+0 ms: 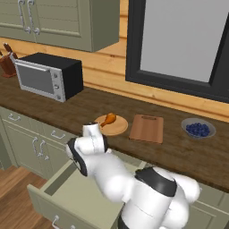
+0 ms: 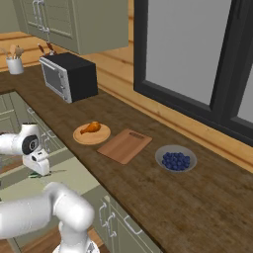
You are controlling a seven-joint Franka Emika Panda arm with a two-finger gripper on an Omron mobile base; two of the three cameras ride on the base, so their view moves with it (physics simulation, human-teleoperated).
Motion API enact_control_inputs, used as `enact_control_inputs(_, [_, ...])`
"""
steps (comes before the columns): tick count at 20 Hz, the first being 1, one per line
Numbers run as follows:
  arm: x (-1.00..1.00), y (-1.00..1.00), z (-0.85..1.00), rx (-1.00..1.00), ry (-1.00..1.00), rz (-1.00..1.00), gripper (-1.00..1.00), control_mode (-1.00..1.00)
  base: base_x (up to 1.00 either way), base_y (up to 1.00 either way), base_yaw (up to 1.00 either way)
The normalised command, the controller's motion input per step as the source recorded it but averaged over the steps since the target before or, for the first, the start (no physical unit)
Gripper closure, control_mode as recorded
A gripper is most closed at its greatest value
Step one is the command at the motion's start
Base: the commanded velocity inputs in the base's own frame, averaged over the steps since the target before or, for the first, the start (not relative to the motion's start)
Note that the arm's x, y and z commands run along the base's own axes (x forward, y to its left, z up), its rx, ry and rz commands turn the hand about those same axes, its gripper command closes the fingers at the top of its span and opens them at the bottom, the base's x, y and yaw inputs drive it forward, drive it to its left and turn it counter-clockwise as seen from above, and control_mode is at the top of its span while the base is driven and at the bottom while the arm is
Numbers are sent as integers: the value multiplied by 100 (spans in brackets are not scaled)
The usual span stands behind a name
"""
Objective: Pick up the knife from the drawer and place it on the cutting board. Then place the meat from the plate to the cutting board.
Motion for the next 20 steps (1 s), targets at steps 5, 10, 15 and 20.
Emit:
enact_control_inputs(5, [-89,2,89,-4,-55,0,100,-100,0,0,0])
enact_control_inputs(10, [-50,0,99,-2,-46,-2,100,-100,0,0,0])
enact_control_inputs(15, [5,-61,74,1,-1,-18,100,-100,0,0,0])
enact_control_inputs(20, [58,-72,12,0,9,-20,100,-100,0,0,0])
